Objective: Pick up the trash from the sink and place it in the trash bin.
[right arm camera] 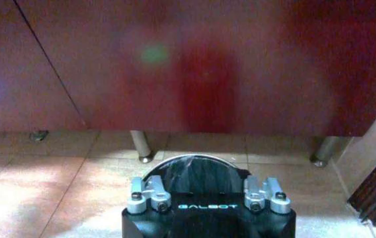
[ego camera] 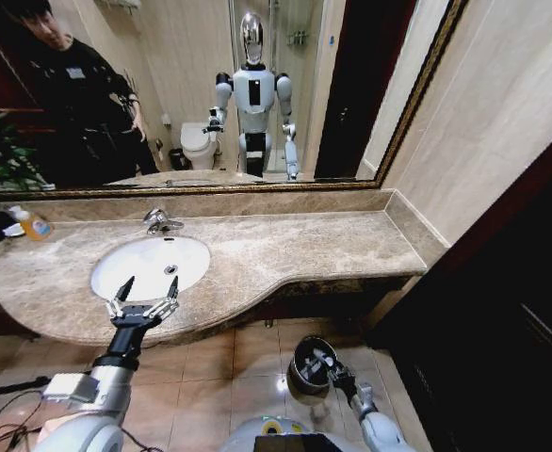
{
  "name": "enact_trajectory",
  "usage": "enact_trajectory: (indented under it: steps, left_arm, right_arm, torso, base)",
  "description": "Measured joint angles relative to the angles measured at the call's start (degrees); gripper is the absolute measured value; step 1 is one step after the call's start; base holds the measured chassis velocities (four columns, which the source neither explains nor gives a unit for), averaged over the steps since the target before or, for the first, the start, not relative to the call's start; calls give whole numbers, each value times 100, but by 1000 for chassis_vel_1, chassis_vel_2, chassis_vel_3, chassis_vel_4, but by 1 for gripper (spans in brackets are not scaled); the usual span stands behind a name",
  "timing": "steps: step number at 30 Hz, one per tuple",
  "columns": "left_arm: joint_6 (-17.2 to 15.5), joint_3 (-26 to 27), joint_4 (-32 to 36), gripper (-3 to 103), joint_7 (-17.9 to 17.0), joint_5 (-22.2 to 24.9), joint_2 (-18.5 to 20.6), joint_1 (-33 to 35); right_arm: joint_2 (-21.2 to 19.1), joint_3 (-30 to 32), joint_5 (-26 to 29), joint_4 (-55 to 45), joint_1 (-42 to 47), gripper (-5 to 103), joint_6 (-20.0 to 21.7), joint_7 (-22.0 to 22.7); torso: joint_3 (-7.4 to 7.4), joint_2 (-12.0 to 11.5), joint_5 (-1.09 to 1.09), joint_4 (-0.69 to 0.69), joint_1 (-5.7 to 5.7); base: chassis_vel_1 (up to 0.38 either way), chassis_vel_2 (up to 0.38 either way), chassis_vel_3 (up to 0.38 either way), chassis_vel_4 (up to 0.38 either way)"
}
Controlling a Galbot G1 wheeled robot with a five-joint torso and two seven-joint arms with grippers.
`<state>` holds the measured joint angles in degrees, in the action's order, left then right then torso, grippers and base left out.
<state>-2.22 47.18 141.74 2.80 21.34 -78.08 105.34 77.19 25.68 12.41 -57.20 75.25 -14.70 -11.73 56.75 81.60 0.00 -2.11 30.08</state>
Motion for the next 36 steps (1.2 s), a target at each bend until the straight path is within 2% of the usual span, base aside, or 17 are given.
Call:
enact_trajectory:
  steps: [2, 3, 5, 6, 8, 9, 11, 12, 36]
  left_arm:
    - [0, 0, 0, 100, 0, 0, 0, 0]
    - [0, 0, 0, 100, 0, 0, 0, 0]
    - [0, 0, 0, 100, 0, 0, 0, 0]
    - [0, 0, 0, 100, 0, 0, 0, 0]
    - [0, 0, 0, 100, 0, 0, 0, 0]
    - [0, 0, 0, 100, 0, 0, 0, 0]
    - [0, 0, 0, 100, 0, 0, 0, 0]
    - [0, 0, 0, 100, 0, 0, 0, 0]
    - [0, 0, 0, 100, 0, 0, 0, 0]
  right_arm:
    - [3, -3, 0, -4, -1, 59, 1, 31]
    - [3, -3, 0, -9, 0, 70, 1, 44]
    - [3, -4, 0, -18, 3, 70, 1, 53]
    - [2, -5, 0, -24, 7, 80, 1, 56]
    - [1, -5, 0, -27, 11, 80, 0, 57]
    - [2, -5, 0, -31, 20, 91, -1, 58]
    - [1, -6, 1, -31, 24, 91, -8, 59]
    - [2, -6, 1, -31, 25, 99, -10, 59]
    - [-22, -3, 33, -84, 44, 100, -15, 72]
  torso:
    - [0, 0, 0, 0, 0]
    - [0, 0, 0, 0, 0]
    - [0, 0, 0, 0, 0]
    - [0, 0, 0, 0, 0]
    - [0, 0, 0, 0, 0]
    - [0, 0, 0, 0, 0]
    - [0, 0, 0, 0, 0]
    - [0, 0, 0, 0, 0]
    - [0, 0, 0, 0, 0]
  base:
    - [0, 0, 0, 0]
    - [0, 0, 0, 0]
    - [0, 0, 0, 0]
    - [0, 0, 0, 0]
    - [0, 0, 0, 0]
    - [0, 0, 0, 0]
    - [0, 0, 0, 0]
    - [0, 0, 0, 0]
    - [0, 0, 0, 0]
